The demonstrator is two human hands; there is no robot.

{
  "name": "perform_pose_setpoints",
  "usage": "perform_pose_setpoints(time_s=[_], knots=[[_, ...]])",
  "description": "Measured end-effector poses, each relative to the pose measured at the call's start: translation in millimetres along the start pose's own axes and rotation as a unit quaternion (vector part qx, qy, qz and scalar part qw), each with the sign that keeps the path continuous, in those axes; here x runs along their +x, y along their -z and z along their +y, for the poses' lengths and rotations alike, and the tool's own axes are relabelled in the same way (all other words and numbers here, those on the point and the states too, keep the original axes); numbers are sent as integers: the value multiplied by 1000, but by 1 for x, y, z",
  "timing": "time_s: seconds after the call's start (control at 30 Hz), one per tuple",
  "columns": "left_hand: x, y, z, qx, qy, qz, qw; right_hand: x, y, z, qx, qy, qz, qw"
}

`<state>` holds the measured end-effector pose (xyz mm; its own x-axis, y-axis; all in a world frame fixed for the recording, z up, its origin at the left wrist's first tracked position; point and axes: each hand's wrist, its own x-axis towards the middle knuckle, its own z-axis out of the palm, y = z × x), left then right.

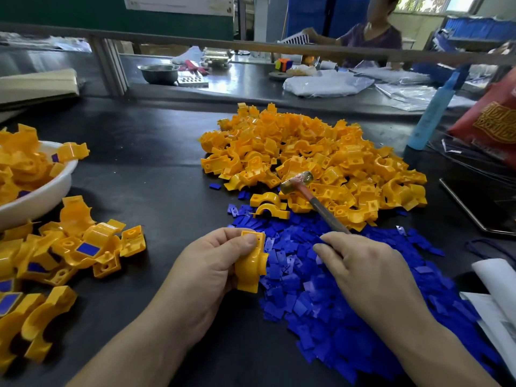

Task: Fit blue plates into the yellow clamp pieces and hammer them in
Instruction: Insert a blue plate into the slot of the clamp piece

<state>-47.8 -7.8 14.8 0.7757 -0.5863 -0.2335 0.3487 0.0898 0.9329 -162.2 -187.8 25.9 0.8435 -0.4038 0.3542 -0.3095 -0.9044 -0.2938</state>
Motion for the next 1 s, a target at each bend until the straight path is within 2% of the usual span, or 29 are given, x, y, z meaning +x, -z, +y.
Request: perform_pose_setpoints(time_s=[0.13, 0.27, 0.33, 0.53, 0.67, 0.77, 0.87, 1.0], knots=[[-3, -4, -2, 28, -12, 8, 1000, -1, 3, -4, 125, -37, -4, 991], [-6, -8, -4, 72, -41, 28, 996, -6, 11, -23, 340, -54, -41, 938], [-7, -9, -4, 90, -55, 17, 994, -9, 13, -32, 389, -40, -68, 918], [-11, -12, -4, 118, -86, -37, 989, -10, 9, -35, 394, -12, -68, 917], [-12, -13, -5, 142, -100, -36, 984, -10, 8, -35, 301, 76, -19, 951], [-12, -13, -6, 156, -109, -38, 981, -11, 5, -36, 244, 128, -2, 961], [-14, -12, -5, 161, -116, -51, 979, -12, 4, -36, 256, 117, 10, 959], [-15, -13, -5, 156, -113, -55, 980, -12, 5, -37, 308, 35, -1, 951]])
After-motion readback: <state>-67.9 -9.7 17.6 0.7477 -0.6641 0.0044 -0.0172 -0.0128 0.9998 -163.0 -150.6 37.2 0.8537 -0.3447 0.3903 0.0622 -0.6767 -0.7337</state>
